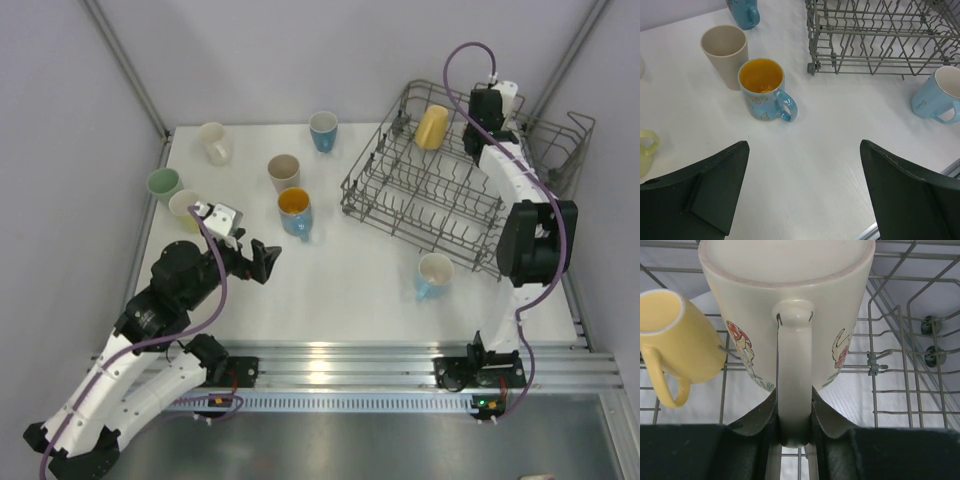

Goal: Load the cups into the dish rack
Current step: Place the cup upside down on the dish rack

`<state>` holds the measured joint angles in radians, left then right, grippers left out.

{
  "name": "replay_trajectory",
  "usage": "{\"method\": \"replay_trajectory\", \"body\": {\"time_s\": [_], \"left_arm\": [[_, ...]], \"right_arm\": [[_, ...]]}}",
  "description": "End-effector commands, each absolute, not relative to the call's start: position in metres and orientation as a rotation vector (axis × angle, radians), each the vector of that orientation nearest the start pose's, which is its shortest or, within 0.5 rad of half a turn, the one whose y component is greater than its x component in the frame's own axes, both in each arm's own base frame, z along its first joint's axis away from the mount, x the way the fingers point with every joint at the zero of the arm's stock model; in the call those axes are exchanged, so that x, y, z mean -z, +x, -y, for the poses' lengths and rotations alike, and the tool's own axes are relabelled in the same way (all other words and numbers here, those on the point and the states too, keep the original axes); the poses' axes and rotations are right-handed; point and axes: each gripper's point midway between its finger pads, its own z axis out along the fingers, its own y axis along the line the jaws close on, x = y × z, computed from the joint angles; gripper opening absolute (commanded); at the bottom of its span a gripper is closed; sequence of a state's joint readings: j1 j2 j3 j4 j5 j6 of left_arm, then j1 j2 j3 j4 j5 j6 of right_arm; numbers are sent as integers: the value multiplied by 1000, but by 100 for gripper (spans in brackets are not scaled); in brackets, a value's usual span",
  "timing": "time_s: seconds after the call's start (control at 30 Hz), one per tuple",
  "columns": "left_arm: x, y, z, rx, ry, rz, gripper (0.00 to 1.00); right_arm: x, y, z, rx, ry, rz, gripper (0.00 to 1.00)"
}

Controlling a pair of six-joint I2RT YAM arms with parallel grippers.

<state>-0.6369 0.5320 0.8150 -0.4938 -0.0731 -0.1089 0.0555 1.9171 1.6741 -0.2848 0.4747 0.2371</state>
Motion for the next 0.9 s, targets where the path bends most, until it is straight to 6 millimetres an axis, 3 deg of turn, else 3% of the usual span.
{"method": "replay_trajectory", "body": {"time_s": [0.0, 0.47, 0.87], "left_arm": [[-281, 205, 142, 470, 426, -1752, 98], [-273, 209, 146, 464, 440, -1787, 98], [-274, 209, 145, 463, 433, -1782, 98]], "right_arm": [[-277, 575, 56, 277, 524, -1710, 0], [-242, 586, 58, 289, 519, -1700, 0], [-203, 583, 54, 256, 545, -1760, 0]]}}
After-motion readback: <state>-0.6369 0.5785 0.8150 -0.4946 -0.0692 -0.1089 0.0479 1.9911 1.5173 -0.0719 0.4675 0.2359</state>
